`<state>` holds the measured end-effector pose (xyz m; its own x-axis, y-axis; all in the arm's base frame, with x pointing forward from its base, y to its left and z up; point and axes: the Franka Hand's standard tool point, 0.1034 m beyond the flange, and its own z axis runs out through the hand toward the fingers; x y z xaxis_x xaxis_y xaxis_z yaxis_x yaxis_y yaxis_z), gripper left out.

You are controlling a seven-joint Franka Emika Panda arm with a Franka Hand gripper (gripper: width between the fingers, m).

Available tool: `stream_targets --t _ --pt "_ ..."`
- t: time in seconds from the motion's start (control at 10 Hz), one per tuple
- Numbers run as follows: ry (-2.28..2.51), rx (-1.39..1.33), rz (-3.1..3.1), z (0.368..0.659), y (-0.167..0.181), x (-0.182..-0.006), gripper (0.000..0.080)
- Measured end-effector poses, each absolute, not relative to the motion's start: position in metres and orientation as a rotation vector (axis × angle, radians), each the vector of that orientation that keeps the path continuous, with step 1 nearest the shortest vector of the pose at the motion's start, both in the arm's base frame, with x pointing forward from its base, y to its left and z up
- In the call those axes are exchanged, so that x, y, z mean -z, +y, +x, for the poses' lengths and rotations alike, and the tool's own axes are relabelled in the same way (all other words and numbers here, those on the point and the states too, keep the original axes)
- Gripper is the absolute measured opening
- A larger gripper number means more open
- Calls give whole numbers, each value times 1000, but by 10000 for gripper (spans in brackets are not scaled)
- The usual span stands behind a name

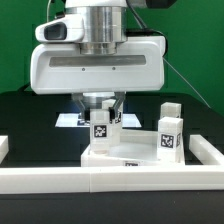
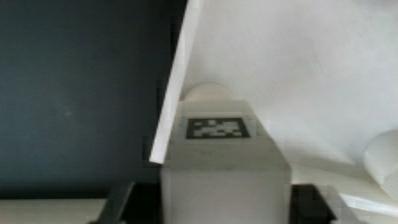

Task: Assemble square table

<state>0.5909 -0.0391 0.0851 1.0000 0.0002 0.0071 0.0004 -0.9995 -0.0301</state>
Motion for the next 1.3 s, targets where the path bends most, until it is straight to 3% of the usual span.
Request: stream_targets --t 1.3 --pt "1762 37 -2528 598 -20 -83 293"
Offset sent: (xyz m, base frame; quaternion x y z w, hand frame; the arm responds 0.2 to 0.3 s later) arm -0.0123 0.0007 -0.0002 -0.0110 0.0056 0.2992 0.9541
